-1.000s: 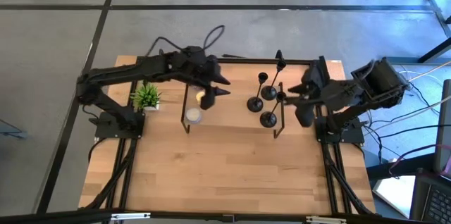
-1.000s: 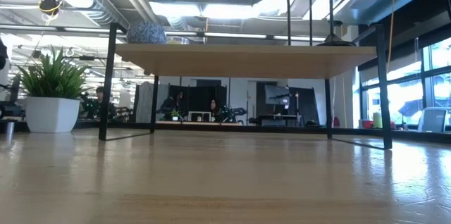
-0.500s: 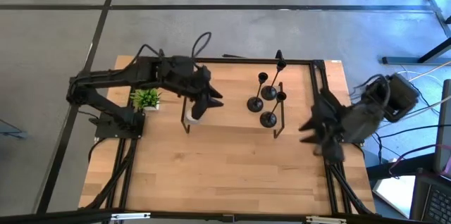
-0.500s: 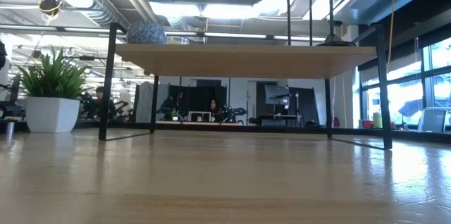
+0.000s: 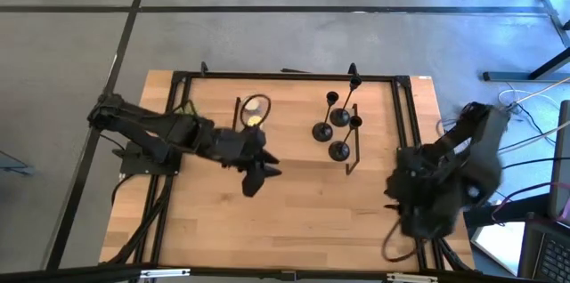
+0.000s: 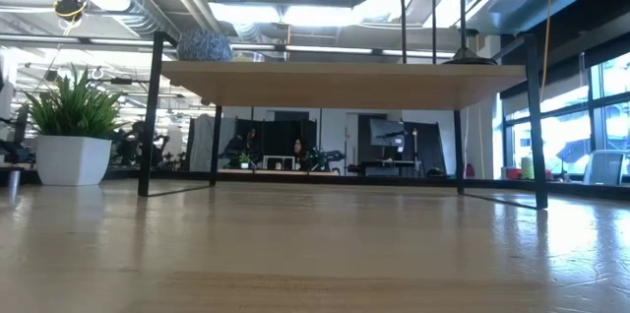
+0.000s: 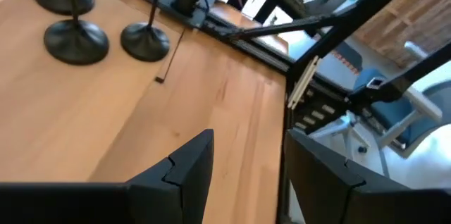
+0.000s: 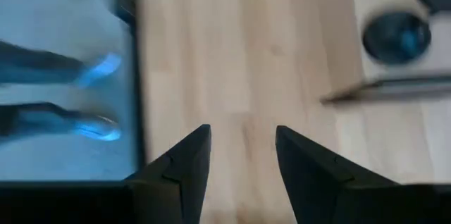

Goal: Pick & Place candle stick holders
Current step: Return to Home Position

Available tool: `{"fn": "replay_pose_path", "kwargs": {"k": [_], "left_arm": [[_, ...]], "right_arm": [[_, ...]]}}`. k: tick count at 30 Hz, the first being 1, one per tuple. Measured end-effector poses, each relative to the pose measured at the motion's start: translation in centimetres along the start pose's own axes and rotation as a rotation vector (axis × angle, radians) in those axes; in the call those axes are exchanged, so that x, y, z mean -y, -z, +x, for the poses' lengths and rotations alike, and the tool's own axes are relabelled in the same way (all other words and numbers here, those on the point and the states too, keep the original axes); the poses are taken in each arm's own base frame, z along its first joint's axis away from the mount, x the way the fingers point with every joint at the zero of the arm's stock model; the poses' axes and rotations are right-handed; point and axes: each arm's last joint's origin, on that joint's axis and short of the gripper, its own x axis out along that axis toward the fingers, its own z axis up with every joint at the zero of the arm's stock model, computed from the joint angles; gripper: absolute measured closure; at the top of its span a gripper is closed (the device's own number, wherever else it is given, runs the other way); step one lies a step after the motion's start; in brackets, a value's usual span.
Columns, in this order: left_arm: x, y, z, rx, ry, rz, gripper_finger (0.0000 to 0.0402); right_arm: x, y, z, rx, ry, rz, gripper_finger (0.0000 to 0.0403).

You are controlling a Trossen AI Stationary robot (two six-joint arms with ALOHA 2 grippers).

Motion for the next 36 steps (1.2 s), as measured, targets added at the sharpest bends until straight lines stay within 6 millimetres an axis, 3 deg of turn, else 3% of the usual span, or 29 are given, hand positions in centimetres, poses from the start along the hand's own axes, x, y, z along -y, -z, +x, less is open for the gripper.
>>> {"fn": "replay_pose_path", "kwargs": {"k": [3,8,12,16,22,27,31,36], "left_arm": [[1.1,0.9,-0.2,0.023,-0.018,-0.017,0.0231],[2.9,2.4,-0.8,0.034,-0.009,-0.025,0.0231],[3.9,3.3,-1.3,0.063,-0.025,-0.008,0.0231],[4.4,3.8,-1.7,0.128,-0.079,0.008,0.0231],[4.5,3.9,-1.8,0.14,-0.092,0.024,0.0231],[4.5,3.9,-1.8,0.142,-0.098,0.06,0.0231],[4.4,3.8,-1.8,0.154,-0.114,0.076,0.0231],[4.4,3.8,-1.8,0.155,-0.116,0.089,0.0231]], "right_arm": [[-0.8,1.4,4.2,-0.08,0.049,0.01,0.0264],[-2.1,3.1,11.3,-0.084,-0.07,0.069,0.0344],[-2.0,3.3,14.6,-0.002,-0.115,0.135,0.0395],[-0.3,3.0,15.7,0.089,0.043,0.209,0.0399],[1.7,2.4,16.1,0.046,0.171,0.272,0.0401],[2.4,2.4,16.8,0.028,0.189,0.287,0.0401],[2.9,2.8,18.5,0.044,0.17,0.316,0.0402],[2.9,3.4,20.1,0.153,0.006,0.393,0.0402]]}}
